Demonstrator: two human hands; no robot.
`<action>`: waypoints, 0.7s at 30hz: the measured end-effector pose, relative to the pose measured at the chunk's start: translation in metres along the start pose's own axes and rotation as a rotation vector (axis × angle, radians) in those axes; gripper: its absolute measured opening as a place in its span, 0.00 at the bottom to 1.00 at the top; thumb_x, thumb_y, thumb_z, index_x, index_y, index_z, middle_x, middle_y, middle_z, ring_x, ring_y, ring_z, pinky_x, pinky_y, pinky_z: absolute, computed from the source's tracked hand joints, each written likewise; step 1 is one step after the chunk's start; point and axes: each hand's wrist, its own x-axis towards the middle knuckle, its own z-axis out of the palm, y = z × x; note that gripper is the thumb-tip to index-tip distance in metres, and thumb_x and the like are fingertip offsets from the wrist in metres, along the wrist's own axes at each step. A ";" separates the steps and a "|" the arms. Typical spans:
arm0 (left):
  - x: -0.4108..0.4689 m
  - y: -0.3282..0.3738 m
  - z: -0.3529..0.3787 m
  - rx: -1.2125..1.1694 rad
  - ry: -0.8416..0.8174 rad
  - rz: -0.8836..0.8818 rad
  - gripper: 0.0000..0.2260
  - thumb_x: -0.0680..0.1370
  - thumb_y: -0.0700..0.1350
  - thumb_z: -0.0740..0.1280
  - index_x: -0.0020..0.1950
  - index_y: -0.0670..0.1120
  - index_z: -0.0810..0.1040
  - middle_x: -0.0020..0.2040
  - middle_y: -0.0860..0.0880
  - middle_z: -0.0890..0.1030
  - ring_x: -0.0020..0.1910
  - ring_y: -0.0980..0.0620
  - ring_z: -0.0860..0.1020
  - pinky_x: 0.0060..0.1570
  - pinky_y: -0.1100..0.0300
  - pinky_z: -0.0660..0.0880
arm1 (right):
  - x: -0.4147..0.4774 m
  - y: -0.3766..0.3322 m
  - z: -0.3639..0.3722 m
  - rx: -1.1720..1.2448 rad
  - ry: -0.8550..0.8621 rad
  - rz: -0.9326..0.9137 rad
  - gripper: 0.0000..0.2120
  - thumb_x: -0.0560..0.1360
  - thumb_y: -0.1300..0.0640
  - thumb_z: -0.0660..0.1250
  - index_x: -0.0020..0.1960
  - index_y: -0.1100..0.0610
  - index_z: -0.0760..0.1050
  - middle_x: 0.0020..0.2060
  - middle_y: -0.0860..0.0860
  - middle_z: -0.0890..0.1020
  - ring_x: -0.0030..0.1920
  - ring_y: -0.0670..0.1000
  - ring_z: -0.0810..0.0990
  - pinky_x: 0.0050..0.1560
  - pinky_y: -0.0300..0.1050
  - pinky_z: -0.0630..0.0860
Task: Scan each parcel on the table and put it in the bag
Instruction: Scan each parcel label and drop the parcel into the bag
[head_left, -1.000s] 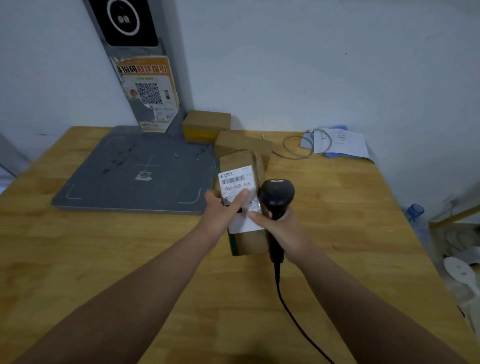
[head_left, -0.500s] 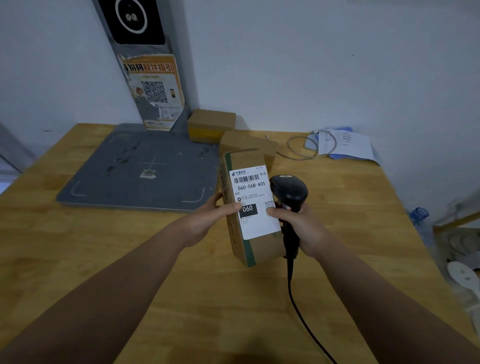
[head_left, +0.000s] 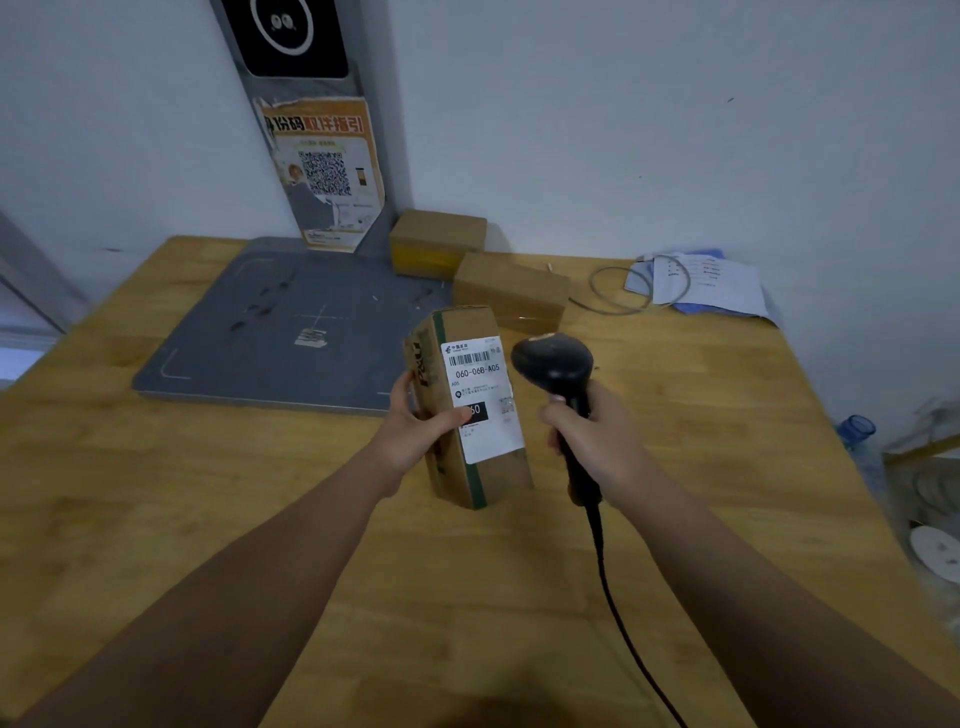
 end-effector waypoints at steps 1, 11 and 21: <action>0.000 -0.001 -0.002 -0.008 0.015 0.003 0.45 0.70 0.49 0.76 0.77 0.59 0.50 0.69 0.46 0.71 0.61 0.47 0.72 0.58 0.51 0.70 | -0.005 -0.001 0.001 0.003 -0.009 -0.039 0.01 0.76 0.61 0.65 0.48 0.59 0.73 0.35 0.55 0.77 0.31 0.49 0.76 0.31 0.39 0.74; -0.001 -0.004 -0.010 0.002 0.085 0.044 0.45 0.71 0.47 0.75 0.78 0.56 0.48 0.71 0.46 0.68 0.66 0.46 0.69 0.63 0.48 0.68 | -0.021 -0.005 0.017 -0.029 -0.016 -0.040 0.20 0.78 0.52 0.64 0.35 0.66 0.74 0.24 0.58 0.75 0.25 0.55 0.75 0.26 0.41 0.73; -0.004 -0.003 -0.010 0.001 0.103 0.068 0.45 0.71 0.47 0.75 0.77 0.55 0.48 0.71 0.47 0.68 0.69 0.46 0.68 0.66 0.47 0.67 | -0.027 -0.011 0.021 0.000 -0.034 -0.002 0.20 0.78 0.52 0.64 0.32 0.62 0.73 0.25 0.57 0.75 0.24 0.54 0.74 0.26 0.41 0.72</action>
